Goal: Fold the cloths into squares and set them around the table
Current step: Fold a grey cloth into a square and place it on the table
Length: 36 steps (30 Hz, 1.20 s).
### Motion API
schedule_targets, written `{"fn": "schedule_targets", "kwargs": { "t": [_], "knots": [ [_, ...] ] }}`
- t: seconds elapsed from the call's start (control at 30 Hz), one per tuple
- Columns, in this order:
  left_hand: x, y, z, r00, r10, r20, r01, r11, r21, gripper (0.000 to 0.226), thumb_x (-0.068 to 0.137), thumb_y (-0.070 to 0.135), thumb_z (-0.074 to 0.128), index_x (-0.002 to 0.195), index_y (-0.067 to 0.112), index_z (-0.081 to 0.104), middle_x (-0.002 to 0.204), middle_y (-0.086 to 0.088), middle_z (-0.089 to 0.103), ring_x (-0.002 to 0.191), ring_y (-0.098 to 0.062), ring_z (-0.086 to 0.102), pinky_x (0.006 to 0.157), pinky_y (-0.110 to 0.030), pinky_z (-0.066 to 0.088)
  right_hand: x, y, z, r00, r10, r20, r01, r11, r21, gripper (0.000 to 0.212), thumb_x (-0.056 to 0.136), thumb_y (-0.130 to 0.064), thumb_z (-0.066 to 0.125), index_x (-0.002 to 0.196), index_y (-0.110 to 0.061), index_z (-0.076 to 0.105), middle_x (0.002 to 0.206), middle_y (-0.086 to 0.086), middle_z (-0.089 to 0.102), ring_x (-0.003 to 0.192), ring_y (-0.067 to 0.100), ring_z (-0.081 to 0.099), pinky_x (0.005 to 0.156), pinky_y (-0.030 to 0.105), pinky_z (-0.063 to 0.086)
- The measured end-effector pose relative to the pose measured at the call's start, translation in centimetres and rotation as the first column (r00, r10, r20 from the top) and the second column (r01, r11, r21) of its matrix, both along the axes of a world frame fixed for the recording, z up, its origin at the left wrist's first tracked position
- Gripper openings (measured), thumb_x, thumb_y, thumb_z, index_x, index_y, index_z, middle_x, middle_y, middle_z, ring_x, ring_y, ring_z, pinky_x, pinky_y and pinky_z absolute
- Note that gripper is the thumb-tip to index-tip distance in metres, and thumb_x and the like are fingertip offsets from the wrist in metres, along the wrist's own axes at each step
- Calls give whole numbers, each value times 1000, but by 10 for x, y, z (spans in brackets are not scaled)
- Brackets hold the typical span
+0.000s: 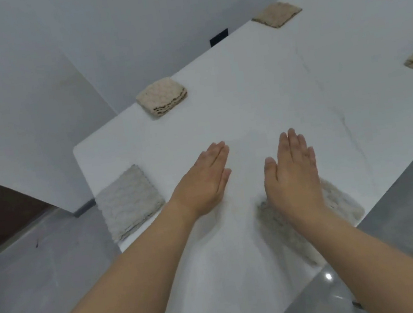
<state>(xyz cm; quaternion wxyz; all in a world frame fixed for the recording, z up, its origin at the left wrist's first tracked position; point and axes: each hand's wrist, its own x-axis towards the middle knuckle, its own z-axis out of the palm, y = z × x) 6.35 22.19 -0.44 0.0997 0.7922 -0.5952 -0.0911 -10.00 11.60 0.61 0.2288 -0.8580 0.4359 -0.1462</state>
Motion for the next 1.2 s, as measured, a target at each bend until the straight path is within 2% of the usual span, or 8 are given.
{"fn": "schedule_targets", "kwargs": {
  "t": [0.13, 0.23, 0.4, 0.6, 0.73, 0.87, 1.0, 1.2],
  "knots": [
    [56, 15, 15, 999, -38, -9, 37, 999, -16, 69, 100, 44, 11, 154, 3, 24, 162, -12, 22, 151, -22, 16, 123, -30, 6, 58, 25, 11, 999, 14, 38, -18, 994, 103, 58, 103, -28, 25, 154, -6, 6, 163, 7, -2, 149, 17, -6, 121, 33, -6],
    [97, 23, 31, 999, -45, -23, 43, 996, -82, 63, 103, 41, 16, 154, 3, 23, 162, -11, 21, 151, -22, 15, 123, -31, 7, 100, 44, 17, 997, -1, 77, -12, 986, 165, 58, 104, -28, 24, 154, -8, 4, 163, 5, -4, 149, 14, -7, 120, 29, -7],
    [153, 34, 43, 992, -9, -124, 1, 998, -62, 55, 107, 33, 25, 157, 12, 13, 165, 1, 7, 151, -8, 0, 113, -11, -7, 146, 62, 17, 980, -117, 158, 73, 963, 261, 56, 104, -28, 23, 154, -10, 6, 163, 1, -2, 148, 11, -6, 120, 29, -5],
    [214, 43, 32, 995, 23, -92, -28, 998, -58, 55, 107, 32, 25, 157, 12, 14, 165, 0, 8, 150, -7, 1, 108, -4, -11, 194, 63, 5, 955, -160, 251, 69, 939, 336, 55, 105, -30, 23, 155, -12, 7, 163, -1, 0, 148, 9, -5, 121, 28, -1],
    [264, 40, 20, 996, 11, -90, -18, 997, -80, 55, 107, 31, 27, 157, 12, 14, 165, 1, 9, 145, 2, -1, 103, 2, -13, 246, 68, -6, 933, -217, 287, 97, 920, 380, 56, 105, -31, 23, 155, -14, 6, 163, -3, 0, 148, 7, -4, 122, 30, 2],
    [319, 27, 9, 991, -31, -134, 20, 996, -83, 54, 107, 32, 26, 157, 14, 14, 165, 2, 10, 149, -4, 2, 107, -2, -10, 298, 72, -15, 912, -296, 283, 165, 899, 406, 55, 105, -30, 23, 155, -15, 6, 163, -5, 0, 148, 5, -4, 121, 29, 1],
    [365, 11, 6, 974, -119, -193, 102, 990, -95, 54, 107, 31, 27, 157, 14, 15, 165, 2, 12, 150, -5, 3, 117, -15, 0, 343, 73, -16, 861, -420, 288, 278, 861, 425, 55, 105, -30, 23, 155, -16, 7, 163, -7, 1, 147, 4, -3, 121, 28, 1],
    [410, -16, 10, 948, -201, -246, 175, 977, -124, 53, 107, 28, 28, 156, 12, 17, 164, -1, 15, 151, -9, 7, 122, -24, 5, 388, 62, -20, 790, -522, 321, 358, 819, 449, 55, 105, -32, 24, 155, -17, 8, 162, -8, 2, 147, 3, -2, 121, 28, 2]
  ]
}}
